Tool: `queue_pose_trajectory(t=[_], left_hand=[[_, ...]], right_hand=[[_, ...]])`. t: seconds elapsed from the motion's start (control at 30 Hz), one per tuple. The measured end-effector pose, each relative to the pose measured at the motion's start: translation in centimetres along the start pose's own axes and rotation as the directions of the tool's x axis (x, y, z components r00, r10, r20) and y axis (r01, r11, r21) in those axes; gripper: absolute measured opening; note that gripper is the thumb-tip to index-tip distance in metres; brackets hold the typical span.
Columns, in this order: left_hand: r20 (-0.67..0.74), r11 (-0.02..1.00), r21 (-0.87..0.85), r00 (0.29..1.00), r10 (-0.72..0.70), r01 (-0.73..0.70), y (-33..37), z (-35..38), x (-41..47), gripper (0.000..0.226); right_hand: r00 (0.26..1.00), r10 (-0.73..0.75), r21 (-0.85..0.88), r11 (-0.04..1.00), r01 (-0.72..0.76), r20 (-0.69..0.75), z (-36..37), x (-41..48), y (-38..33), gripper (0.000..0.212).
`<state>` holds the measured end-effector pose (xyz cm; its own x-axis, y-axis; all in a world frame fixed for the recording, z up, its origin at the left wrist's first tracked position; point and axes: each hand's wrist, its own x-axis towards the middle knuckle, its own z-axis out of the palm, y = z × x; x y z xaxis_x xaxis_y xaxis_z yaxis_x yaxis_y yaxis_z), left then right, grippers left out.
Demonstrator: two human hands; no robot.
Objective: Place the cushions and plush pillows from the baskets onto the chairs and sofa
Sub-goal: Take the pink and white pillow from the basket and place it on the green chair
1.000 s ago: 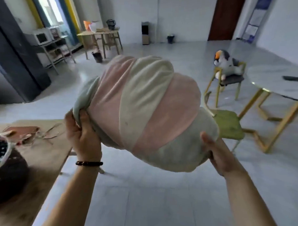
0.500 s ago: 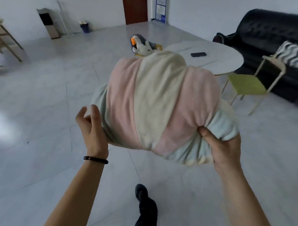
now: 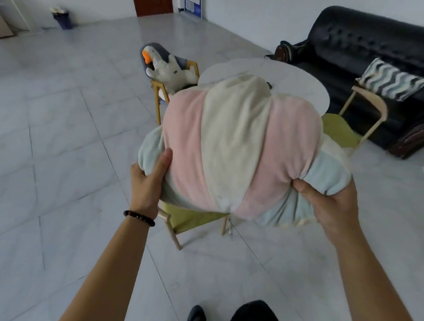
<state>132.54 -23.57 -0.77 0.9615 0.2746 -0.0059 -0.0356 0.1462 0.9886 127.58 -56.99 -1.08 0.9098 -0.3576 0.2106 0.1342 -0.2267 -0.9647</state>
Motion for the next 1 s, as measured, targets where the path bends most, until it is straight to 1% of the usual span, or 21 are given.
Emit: queue_pose_trajectory(t=[0.03, 0.1, 0.2, 0.27, 0.33, 0.4, 0.47, 0.53, 0.57, 0.67, 0.77, 0.8, 0.83, 0.9, 0.93, 0.97, 1.0], left_hand=[[-0.011, 1.000, 0.018, 1.000, 0.021, -0.021, -0.9, 0.7, 1.7, 0.047], [-0.055, 0.999, 0.031, 0.998, 0.013, -0.011, -3.2, 1.9, 4.8, 0.060], [-0.113, 0.995, 0.076, 0.992, -0.055, 0.064, -7.5, 2.9, 9.2, 0.083], [-0.190, 0.986, 0.113, 0.976, -0.104, 0.127, -10.0, 3.7, 11.5, 0.091], [-0.301, 0.969, 0.109, 0.936, -0.182, 0.223, -12.1, 4.7, 13.4, 0.091], [-0.393, 0.949, 0.073, 0.883, -0.254, 0.306, -14.0, 5.7, 14.7, 0.089], [-0.461, 0.933, 0.037, 0.835, -0.301, 0.357, -16.0, 6.5, 15.8, 0.080], [-0.544, 0.922, 0.017, 0.777, -0.316, 0.387, -18.7, 7.2, 16.7, 0.070], [-0.589, 0.915, 0.004, 0.740, -0.324, 0.404, -20.1, 7.5, 17.0, 0.069], [-0.702, 0.897, -0.071, 0.617, -0.356, 0.437, -25.7, 7.8, 17.5, 0.067], [-0.743, 0.828, -0.195, 0.472, -0.474, 0.526, -33.0, 7.4, 17.7, 0.057], [-0.735, 0.780, -0.228, 0.422, -0.531, 0.583, -35.7, 7.1, 17.8, 0.056], [-0.712, 0.708, -0.262, 0.363, -0.600, 0.656, -38.4, 6.9, 18.0, 0.057], [-0.645, 0.513, -0.350, 0.196, -0.739, 0.784, -43.5, 6.0, 18.0, 0.063], [-0.616, 0.425, -0.372, 0.123, -0.778, 0.825, -45.6, 5.5, 17.9, 0.069], [-0.607, 0.365, -0.368, 0.077, -0.791, 0.855, -47.1, 4.9, 17.9, 0.077], [-0.617, 0.343, -0.353, 0.059, -0.785, 0.870, -48.2, 4.3, 18.0, 0.083]], right_hand=[[1.000, 0.008, -0.009, 1.000, -0.008, 0.015, 0.7, 1.8, 1.1, 0.084], [0.997, 0.038, -0.040, 0.999, -0.035, 0.070, 2.1, 5.8, 3.9, 0.080], [0.981, 0.108, -0.111, 0.990, -0.090, 0.163, 4.4, 12.0, 9.1, 0.084], [0.959, 0.171, -0.169, 0.977, -0.134, 0.226, 6.3, 16.9, 12.4, 0.088], [0.913, 0.257, -0.243, 0.953, -0.184, 0.316, 8.9, 22.2, 15.3, 0.094], [0.849, 0.319, -0.331, 0.925, -0.183, 0.420, 11.8, 26.7, 17.6, 0.091], [0.794, 0.359, -0.417, 0.897, -0.148, 0.491, 14.9, 30.5, 19.9, 0.076], [0.732, 0.397, -0.468, 0.875, -0.121, 0.553, 18.4, 33.3, 22.3, 0.059], [0.706, 0.397, -0.475, 0.875, -0.097, 0.586, 20.3, 34.4, 23.7, 0.059], [0.642, 0.406, -0.504, 0.863, -0.036, 0.650, 25.7, 36.1, 29.4, 0.075], [0.594, 0.428, -0.527, 0.850, -0.009, 0.681, 31.1, 35.9, 36.2, 0.095], [0.588, 0.423, -0.531, 0.847, 0.012, 0.689, 32.7, 35.5, 38.8, 0.100], [0.584, 0.431, -0.557, 0.830, 0.044, 0.688, 34.3, 34.9, 41.3, 0.103], [0.564, 0.493, -0.639, 0.765, 0.081, 0.662, 36.8, 32.6, 46.2, 0.109], [0.547, 0.552, -0.687, 0.724, 0.059, 0.629, 37.8, 31.1, 48.2, 0.114], [0.539, 0.597, -0.719, 0.695, 0.022, 0.594, 38.4, 29.4, 49.6, 0.118], [0.548, 0.616, -0.722, 0.691, -0.030, 0.566, 38.7, 27.8, 50.7, 0.121]])
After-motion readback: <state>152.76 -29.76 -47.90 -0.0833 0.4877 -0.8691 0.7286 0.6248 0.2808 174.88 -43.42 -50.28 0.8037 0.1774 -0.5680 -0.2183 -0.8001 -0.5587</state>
